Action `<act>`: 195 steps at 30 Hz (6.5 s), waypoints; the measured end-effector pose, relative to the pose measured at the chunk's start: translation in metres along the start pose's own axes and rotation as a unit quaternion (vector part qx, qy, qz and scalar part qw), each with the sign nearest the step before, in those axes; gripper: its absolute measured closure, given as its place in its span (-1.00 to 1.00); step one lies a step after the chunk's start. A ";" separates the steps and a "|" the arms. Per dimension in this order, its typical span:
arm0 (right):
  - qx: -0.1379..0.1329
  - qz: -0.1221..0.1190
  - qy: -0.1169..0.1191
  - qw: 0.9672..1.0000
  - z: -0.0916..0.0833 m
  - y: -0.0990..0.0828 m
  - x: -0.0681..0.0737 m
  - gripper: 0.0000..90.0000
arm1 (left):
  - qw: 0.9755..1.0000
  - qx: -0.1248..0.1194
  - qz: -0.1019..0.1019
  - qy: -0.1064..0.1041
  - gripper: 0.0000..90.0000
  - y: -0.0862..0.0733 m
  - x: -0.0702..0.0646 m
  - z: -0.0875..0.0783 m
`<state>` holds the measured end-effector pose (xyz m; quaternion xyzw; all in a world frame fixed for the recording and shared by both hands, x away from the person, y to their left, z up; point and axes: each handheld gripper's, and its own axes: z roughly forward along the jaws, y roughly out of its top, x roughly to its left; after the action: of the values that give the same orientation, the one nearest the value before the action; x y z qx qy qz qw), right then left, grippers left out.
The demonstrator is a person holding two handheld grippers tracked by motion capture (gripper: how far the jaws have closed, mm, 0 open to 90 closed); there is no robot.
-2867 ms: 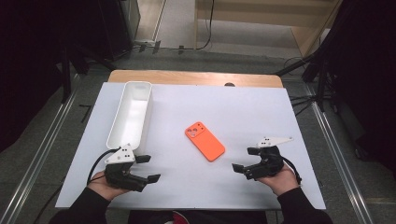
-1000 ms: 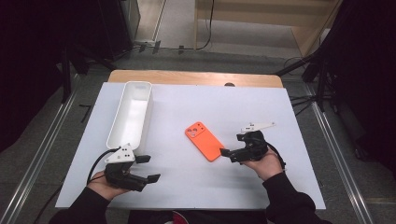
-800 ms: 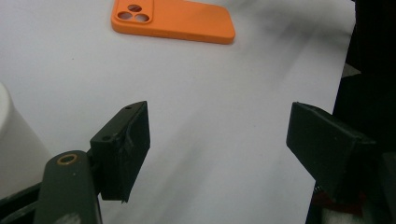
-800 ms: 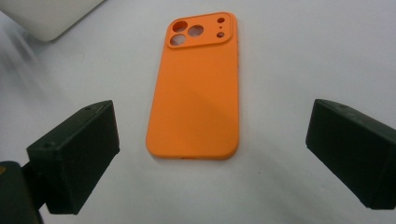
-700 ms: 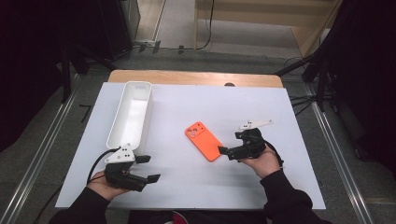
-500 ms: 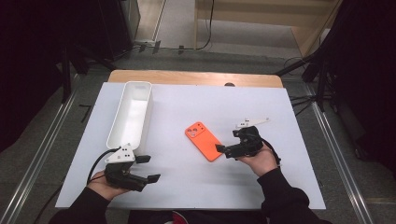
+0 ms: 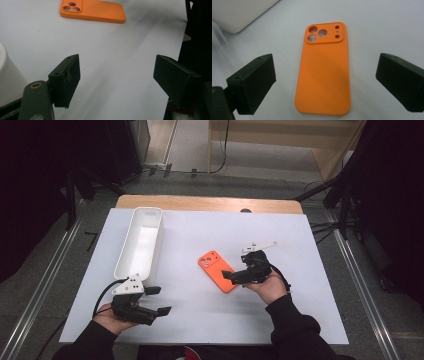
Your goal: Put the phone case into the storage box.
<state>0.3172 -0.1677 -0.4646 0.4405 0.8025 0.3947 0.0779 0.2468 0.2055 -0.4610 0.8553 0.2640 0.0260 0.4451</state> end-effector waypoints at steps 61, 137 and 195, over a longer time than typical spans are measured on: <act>0.069 -0.024 -0.014 0.997 0.053 0.023 0.011 -0.96 | 1.000 0.004 -0.001 -0.003 -0.52 -0.001 0.000 0.001; 0.154 -0.061 -0.089 0.982 0.072 0.008 0.021 -0.78 | 1.000 0.010 0.003 -0.004 -0.52 -0.001 0.000 0.001; 0.107 0.005 0.011 0.994 0.032 0.030 0.007 -0.68 | 1.000 0.010 -0.005 -0.007 -0.52 -0.001 0.001 0.002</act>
<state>0.3474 -0.1350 -0.4636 0.4459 0.8389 0.3114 0.0194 0.2475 0.2048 -0.4628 0.8584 0.2655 0.0153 0.4388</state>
